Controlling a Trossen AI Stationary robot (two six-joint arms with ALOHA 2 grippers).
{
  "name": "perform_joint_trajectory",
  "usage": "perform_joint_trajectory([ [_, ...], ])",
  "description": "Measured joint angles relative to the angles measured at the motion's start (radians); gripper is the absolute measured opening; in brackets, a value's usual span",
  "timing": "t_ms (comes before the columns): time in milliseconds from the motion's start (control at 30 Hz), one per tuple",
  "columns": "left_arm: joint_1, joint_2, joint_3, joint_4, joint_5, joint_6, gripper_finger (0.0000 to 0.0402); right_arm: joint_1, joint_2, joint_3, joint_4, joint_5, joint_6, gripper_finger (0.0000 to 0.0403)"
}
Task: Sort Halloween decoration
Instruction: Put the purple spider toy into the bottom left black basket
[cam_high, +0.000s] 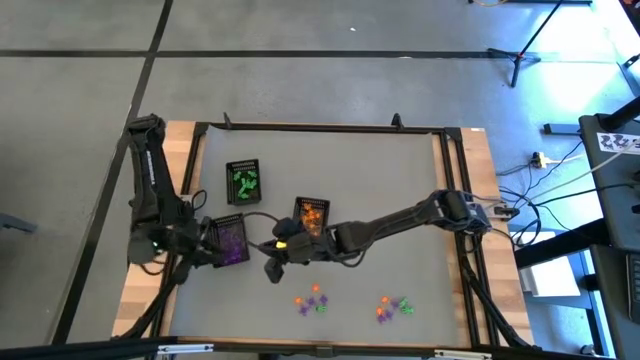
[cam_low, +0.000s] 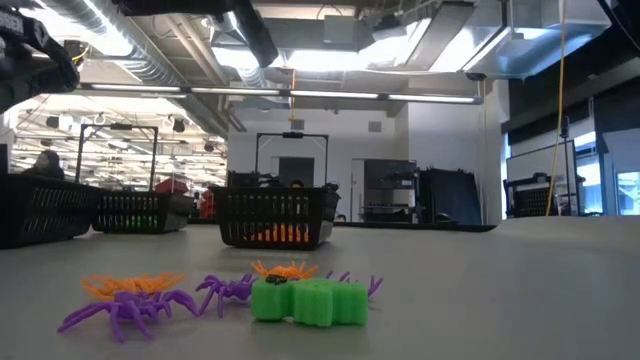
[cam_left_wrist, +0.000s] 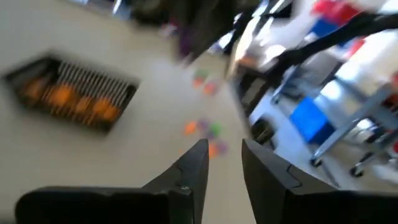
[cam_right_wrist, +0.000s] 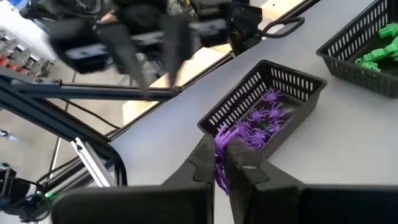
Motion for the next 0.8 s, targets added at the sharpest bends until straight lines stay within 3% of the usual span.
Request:
perform_joint_trajectory([
  [133,0.055,0.003,0.000,-0.387,0.094,-0.446,0.0083,0.001,0.002,0.000,-0.004,0.002,-0.002,0.0017],
  [233,0.122,0.010,0.000,-0.628,0.248,-0.749,0.0079,0.001,0.002,0.000,-0.001,0.001,-0.003,0.0017],
  [300,0.168,0.022,-0.001,-0.707,0.359,-0.855,0.0077,-0.001,0.002,0.000,-0.004,0.001,-0.012,0.0017],
  [633,0.412,0.095,0.005,-0.666,0.640,-0.694,0.0077,-0.025,0.002,0.000,-0.001,-0.016,-0.026,0.0017],
  [800,0.512,0.171,0.005,-0.599,0.719,-0.569,0.0077,-0.026,0.002,0.000,-0.003,-0.020,-0.026,0.0017],
])
